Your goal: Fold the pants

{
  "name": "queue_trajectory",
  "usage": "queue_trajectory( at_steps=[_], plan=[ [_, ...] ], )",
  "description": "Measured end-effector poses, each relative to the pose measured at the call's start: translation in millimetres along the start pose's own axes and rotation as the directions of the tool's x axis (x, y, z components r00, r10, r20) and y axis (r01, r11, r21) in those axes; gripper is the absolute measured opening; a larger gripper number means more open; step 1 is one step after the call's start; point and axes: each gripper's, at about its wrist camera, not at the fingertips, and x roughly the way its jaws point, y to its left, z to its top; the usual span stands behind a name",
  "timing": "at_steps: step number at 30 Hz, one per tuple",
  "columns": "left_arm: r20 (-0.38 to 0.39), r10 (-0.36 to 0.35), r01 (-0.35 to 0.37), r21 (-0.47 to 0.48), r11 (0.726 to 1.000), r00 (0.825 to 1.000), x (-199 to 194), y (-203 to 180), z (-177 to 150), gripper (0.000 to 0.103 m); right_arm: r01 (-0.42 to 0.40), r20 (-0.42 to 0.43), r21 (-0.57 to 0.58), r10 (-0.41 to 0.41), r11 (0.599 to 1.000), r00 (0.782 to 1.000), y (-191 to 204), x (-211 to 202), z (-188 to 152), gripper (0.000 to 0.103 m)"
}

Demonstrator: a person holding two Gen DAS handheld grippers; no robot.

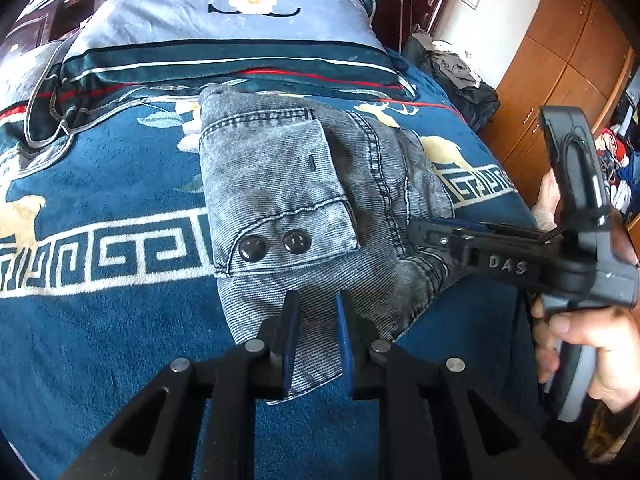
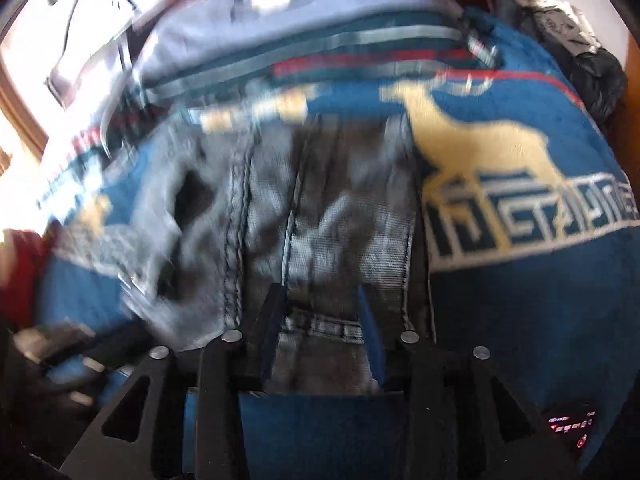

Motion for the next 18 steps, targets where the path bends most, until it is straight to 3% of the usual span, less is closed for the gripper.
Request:
queue_trajectory(
  at_steps=[3, 7, 9, 11, 13, 15, 18],
  plan=[
    [0.006, 0.014, -0.014, 0.014, 1.0, 1.0, -1, -1, -1, 0.02, 0.008, 0.003, 0.009, -0.008, 1.0, 1.0, 2, -5, 5, 0.038],
    [0.01, 0.007, -0.007, -0.007, 1.0, 1.0, -2, 1, 0, 0.021, -0.044, 0.058, 0.048, 0.041, 0.998, 0.997, 2, -31, 7, 0.06],
    [0.016, 0.012, -0.012, -0.002, 1.0, 1.0, -5, 1, 0, 0.022, -0.05, 0.085, 0.058, 0.045, 0.997, 0.995, -1, -41, 5, 0.066],
    [0.031, 0.02, -0.019, -0.01, 1.0, 0.999, -10, 1, 2, 0.035, -0.077, 0.107, 0.086, 0.067, 0.993, 0.992, -10, -50, 0, 0.069],
    [0.075, 0.008, -0.005, -0.039, 0.999, 0.997, -19, 5, 3, 0.075, -0.083, 0.121, 0.121, 0.068, 0.989, 0.99, -21, -54, -6, 0.074],
    [0.144, -0.012, 0.023, -0.077, 0.997, 0.99, -32, 10, 4, 0.083, -0.088, 0.126, 0.153, 0.069, 0.984, 0.99, -33, -55, -12, 0.075],
    [0.158, -0.025, 0.046, -0.132, 0.99, 0.987, -34, 20, 6, 0.083, -0.085, 0.129, 0.2, 0.06, 0.976, 0.99, -51, -50, -20, 0.075]
  ],
)
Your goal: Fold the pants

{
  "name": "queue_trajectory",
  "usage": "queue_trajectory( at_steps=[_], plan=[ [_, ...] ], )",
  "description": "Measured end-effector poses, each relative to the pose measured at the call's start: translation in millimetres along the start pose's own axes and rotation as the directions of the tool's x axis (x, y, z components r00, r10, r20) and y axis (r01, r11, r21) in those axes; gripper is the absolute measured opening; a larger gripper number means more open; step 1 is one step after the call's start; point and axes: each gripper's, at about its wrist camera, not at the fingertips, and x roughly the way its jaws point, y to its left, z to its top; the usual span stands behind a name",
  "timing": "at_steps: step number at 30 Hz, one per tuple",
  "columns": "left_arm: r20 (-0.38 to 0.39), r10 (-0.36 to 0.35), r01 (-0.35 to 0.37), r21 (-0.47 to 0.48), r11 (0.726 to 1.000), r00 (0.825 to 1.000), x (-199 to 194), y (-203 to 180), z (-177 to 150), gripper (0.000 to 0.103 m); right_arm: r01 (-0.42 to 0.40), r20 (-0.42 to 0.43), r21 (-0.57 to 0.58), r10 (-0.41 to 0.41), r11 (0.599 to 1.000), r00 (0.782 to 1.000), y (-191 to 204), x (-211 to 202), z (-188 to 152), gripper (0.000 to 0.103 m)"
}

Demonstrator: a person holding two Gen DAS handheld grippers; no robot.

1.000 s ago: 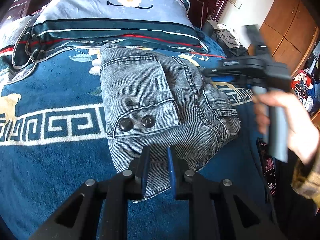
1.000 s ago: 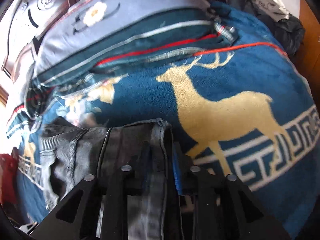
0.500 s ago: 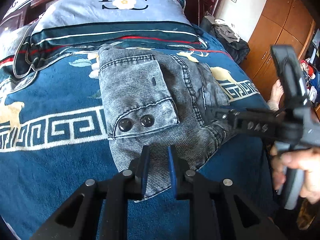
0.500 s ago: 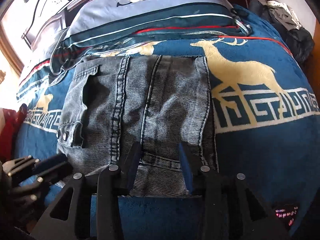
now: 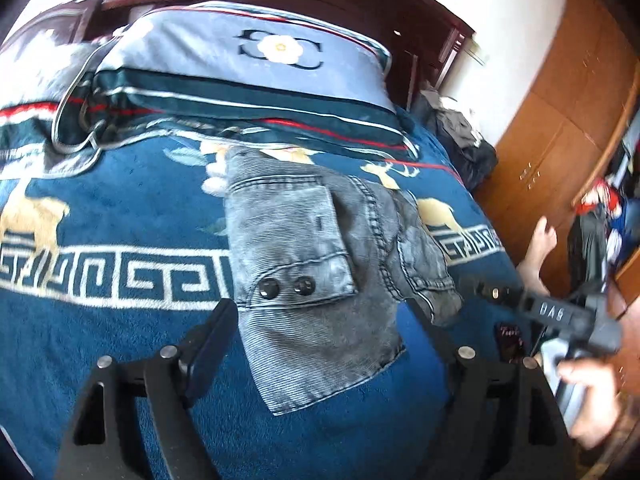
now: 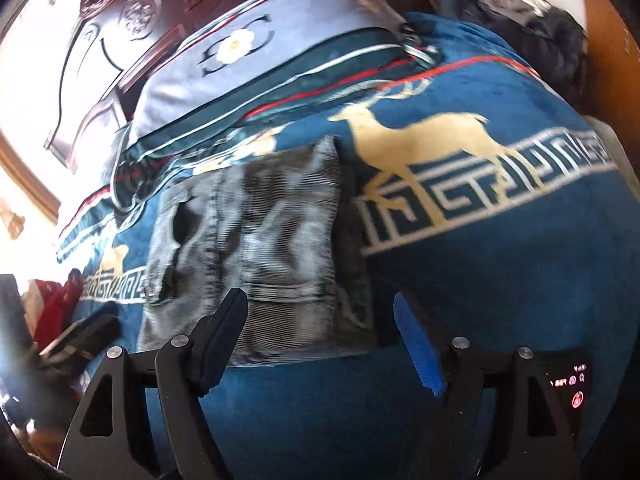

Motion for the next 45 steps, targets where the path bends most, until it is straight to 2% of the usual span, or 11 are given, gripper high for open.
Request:
queue_trajectory(
  at_steps=[5, 12, 18, 22, 28, 32, 37, 43, 45],
  plan=[
    [-0.041, 0.023, -0.027, -0.086, 0.996, 0.999, 10, 19, 1, 0.083, -0.029, -0.008, 0.058, 0.03, 0.998, 1.0, -17, 8, -6, 0.075],
    [-0.099, 0.004, -0.02, -0.159, 0.987, 0.995, 24, 28, -4, 0.086, -0.146, -0.009, 0.139, 0.149, 0.979, 0.989, -27, 18, -7, 0.075],
    [-0.106, -0.007, -0.015, -0.214, 0.977, 0.994, 29, 37, -5, 0.086, -0.19, -0.021, 0.219, 0.2, 0.957, 0.98, -37, 36, -5, 0.075],
    [-0.104, -0.019, -0.008, -0.255, 0.967, 0.994, 31, 45, -5, 0.086, -0.25, -0.001, 0.276, 0.261, 0.928, 0.965, -43, 45, 0, 0.077],
    [-0.119, -0.024, -0.013, -0.305, 0.952, 0.993, 39, 56, -6, 0.086, -0.319, -0.02, 0.273, 0.337, 0.908, 0.941, -41, 65, 8, 0.07],
    [-0.114, 0.001, -0.035, -0.302, 0.953, 0.993, 42, 58, -3, 0.086, -0.314, -0.041, 0.272, 0.337, 0.909, 0.94, -40, 73, 13, 0.052],
    [-0.112, -0.008, -0.029, -0.324, 0.946, 0.994, 44, 65, 2, 0.086, -0.303, -0.053, 0.271, 0.328, 0.914, 0.943, -39, 73, 12, 0.042],
    [-0.107, -0.057, 0.021, -0.313, 0.95, 0.993, 58, 58, 27, 0.086, -0.297, -0.057, 0.282, 0.325, 0.912, 0.944, -39, 75, 12, 0.039],
    [-0.13, -0.072, 0.027, -0.323, 0.946, 0.989, 71, 57, 35, 0.086, -0.3, -0.057, 0.288, 0.328, 0.91, 0.943, -38, 76, 14, 0.039]
  ],
)
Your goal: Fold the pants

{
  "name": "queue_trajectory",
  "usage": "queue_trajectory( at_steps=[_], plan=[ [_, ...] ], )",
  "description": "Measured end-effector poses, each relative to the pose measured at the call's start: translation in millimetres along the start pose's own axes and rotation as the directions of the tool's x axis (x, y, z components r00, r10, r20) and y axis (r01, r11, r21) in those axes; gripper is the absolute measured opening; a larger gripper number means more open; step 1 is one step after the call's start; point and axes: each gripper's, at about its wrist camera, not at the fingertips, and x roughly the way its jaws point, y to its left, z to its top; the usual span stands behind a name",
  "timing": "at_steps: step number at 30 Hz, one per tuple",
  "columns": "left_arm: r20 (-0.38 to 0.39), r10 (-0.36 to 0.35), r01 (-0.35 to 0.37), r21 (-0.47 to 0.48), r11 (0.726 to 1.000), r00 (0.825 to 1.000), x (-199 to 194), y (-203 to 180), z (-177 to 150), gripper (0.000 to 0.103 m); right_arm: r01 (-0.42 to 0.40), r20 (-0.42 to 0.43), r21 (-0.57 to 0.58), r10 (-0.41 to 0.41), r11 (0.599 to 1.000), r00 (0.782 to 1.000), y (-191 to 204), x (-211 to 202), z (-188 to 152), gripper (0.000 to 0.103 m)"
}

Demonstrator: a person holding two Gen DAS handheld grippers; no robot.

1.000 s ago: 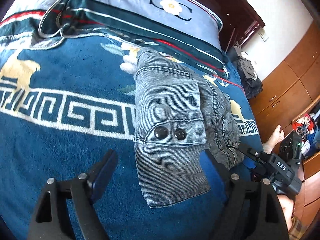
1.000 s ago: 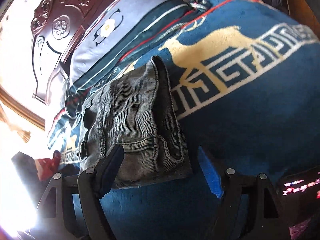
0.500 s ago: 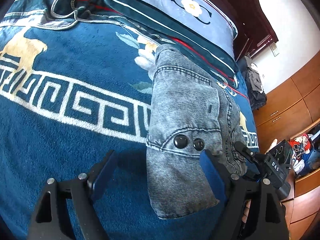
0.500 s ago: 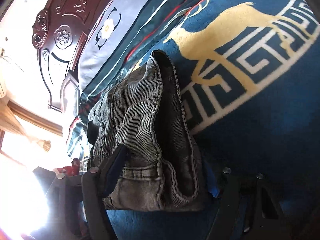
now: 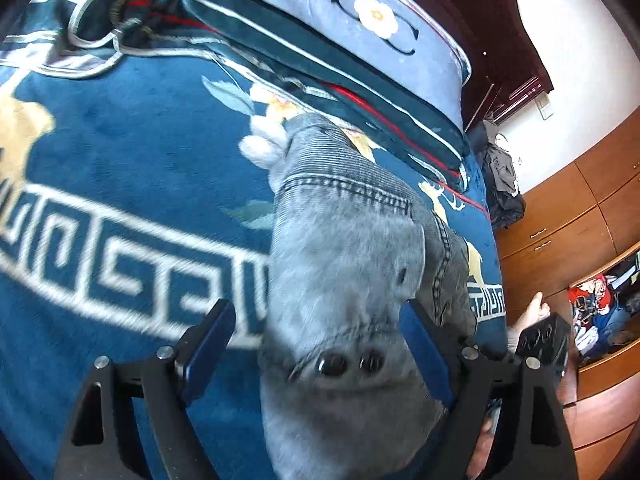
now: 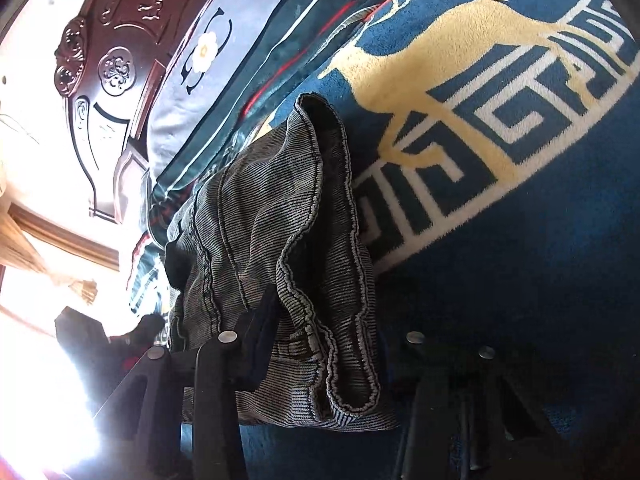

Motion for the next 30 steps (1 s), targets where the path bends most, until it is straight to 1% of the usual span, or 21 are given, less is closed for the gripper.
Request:
queue_trajectory(
  at_steps=[3, 5, 6, 8, 9, 10, 11, 12, 14, 16, 18, 21, 22, 23, 26, 30],
  plan=[
    [-0.038, 0.013, -0.014, -0.022, 1.0, 0.999, 20, 3, 10, 0.086, -0.004, -0.001, 0.003, 0.004, 1.0, 1.0, -1, 0, 0, 0.04],
    [-0.07, 0.008, -0.011, -0.046, 0.999, 0.998, 32, 7, 12, 0.086, -0.003, -0.002, -0.001, 0.003, 1.0, 1.0, -1, 0, 0, 0.039],
    [-0.075, 0.002, -0.005, -0.044, 0.999, 0.997, 35, 8, 13, 0.084, -0.002, -0.002, -0.003, 0.002, 1.0, 1.0, -2, -1, -1, 0.039],
    [-0.072, -0.003, 0.002, -0.022, 1.0, 0.997, 37, 8, 11, 0.077, 0.002, -0.004, -0.005, -0.002, 1.0, 1.0, -2, 0, -1, 0.039],
    [-0.076, -0.008, 0.007, -0.014, 1.0, 0.997, 38, 8, 11, 0.068, 0.006, -0.004, -0.009, -0.006, 1.0, 1.0, -2, 0, -1, 0.039],
    [-0.084, -0.023, 0.022, -0.015, 1.0, 0.996, 38, 7, 10, 0.057, 0.016, -0.004, -0.021, -0.016, 1.0, 1.0, 0, 1, -1, 0.039],
    [-0.091, -0.033, 0.031, -0.023, 0.999, 0.995, 38, 6, 10, 0.056, 0.023, -0.004, -0.03, -0.023, 0.999, 1.0, 1, 1, -1, 0.039],
    [-0.089, -0.026, 0.025, -0.02, 1.0, 0.996, 38, 5, 10, 0.055, 0.03, -0.003, -0.038, -0.03, 0.999, 1.0, 3, 2, -2, 0.039],
    [-0.084, -0.003, 0.004, 0.018, 1.0, 0.996, 36, -1, 8, 0.05, 0.039, -0.002, -0.045, -0.039, 0.998, 0.999, 4, 2, -2, 0.039],
    [-0.078, 0.021, -0.016, 0.06, 0.998, 0.997, 33, -9, 7, 0.043, 0.05, -0.002, -0.057, -0.05, 0.997, 0.999, 5, 2, -3, 0.038],
    [-0.071, 0.033, -0.026, 0.085, 0.996, 0.997, 29, -15, 7, 0.039, 0.078, 0.002, -0.084, -0.078, 0.993, 0.997, 10, 2, -4, 0.037],
    [-0.062, 0.05, -0.042, 0.121, 0.992, 0.997, 23, -22, 8, 0.035, 0.153, 0.028, -0.16, -0.15, 0.975, 0.988, 29, 1, -8, 0.031],
    [-0.059, 0.054, -0.045, 0.135, 0.99, 0.997, 20, -24, 8, 0.034, 0.166, 0.038, -0.187, -0.162, 0.968, 0.986, 35, 0, -9, 0.026],
    [-0.057, 0.053, -0.045, 0.142, 0.989, 0.997, 18, -25, 8, 0.034, 0.18, 0.045, -0.211, -0.174, 0.961, 0.984, 40, -1, -9, 0.024],
    [-0.053, 0.046, -0.038, 0.145, 0.989, 0.998, 9, -25, 10, 0.033, 0.219, 0.072, -0.275, -0.207, 0.936, 0.976, 57, -4, -12, 0.022],
    [-0.029, 0.048, -0.043, 0.156, 0.987, 0.998, -7, -23, 11, 0.032, 0.223, 0.078, -0.312, -0.209, 0.924, 0.975, 72, -6, -18, 0.022]
  ],
)
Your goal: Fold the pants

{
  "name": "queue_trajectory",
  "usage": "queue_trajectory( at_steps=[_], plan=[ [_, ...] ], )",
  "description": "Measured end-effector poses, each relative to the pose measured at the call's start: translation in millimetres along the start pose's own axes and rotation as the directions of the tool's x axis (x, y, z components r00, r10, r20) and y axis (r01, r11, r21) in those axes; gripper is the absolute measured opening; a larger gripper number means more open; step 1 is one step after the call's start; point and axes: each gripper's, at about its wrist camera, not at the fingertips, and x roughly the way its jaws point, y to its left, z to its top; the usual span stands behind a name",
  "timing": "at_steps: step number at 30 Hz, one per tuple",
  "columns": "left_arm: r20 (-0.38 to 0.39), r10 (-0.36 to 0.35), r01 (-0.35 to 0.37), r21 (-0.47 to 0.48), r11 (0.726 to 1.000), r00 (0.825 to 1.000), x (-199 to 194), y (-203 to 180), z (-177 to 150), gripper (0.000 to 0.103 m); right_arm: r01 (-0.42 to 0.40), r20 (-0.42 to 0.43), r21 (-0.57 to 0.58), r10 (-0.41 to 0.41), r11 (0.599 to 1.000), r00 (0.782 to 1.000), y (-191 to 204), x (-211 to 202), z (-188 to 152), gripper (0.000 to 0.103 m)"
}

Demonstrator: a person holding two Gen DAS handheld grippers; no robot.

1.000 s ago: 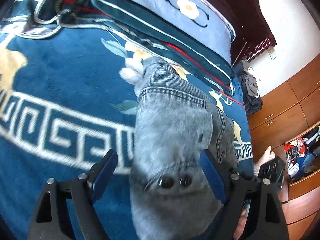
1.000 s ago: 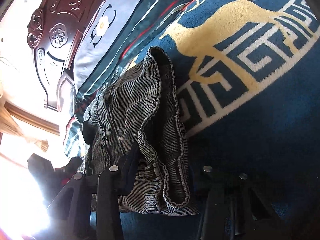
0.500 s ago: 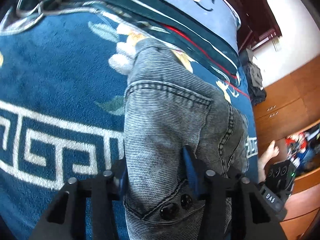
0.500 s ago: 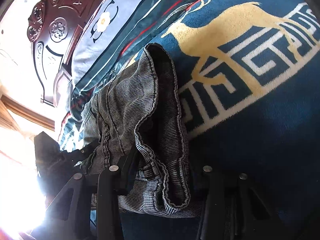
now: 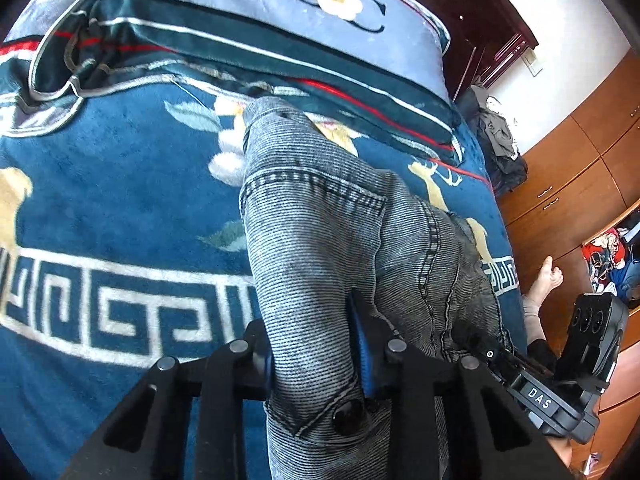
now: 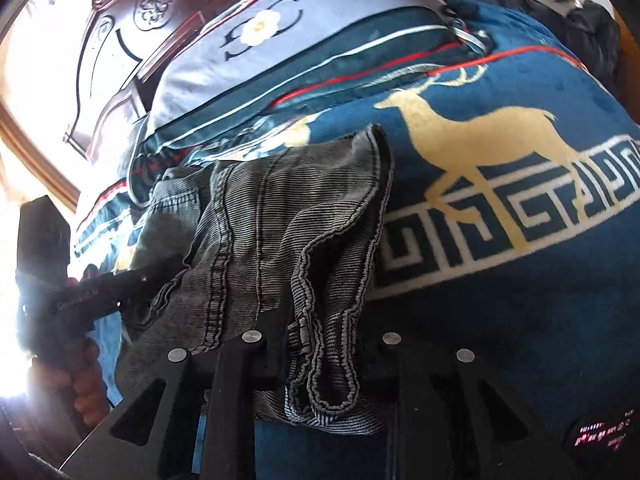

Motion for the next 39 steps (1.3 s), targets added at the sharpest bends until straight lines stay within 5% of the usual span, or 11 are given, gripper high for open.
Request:
queue_trajectory(
  at_steps=[9, 20, 30, 39],
  plan=[
    [0.061, 0.013, -0.012, -0.014, 1.0, 0.998, -40, 21, 8, 0.032, -0.009, 0.03, -0.099, 0.012, 0.995, 0.999, 47, -9, 5, 0.022],
    [0.118, 0.101, -0.098, -0.035, 0.995, 0.988, -68, 73, 54, 0.032, -0.082, -0.009, -0.169, 0.082, 0.982, 0.997, 111, 35, 39, 0.022],
    [0.125, 0.147, -0.141, -0.06, 0.988, 0.981, -57, 124, 95, 0.033, -0.096, -0.035, -0.19, 0.091, 0.977, 0.995, 141, 93, 73, 0.022],
    [0.079, 0.149, -0.14, -0.113, 0.984, 0.986, -18, 168, 89, 0.042, -0.059, -0.103, -0.201, 0.039, 0.978, 0.994, 139, 148, 65, 0.025]
  ],
)
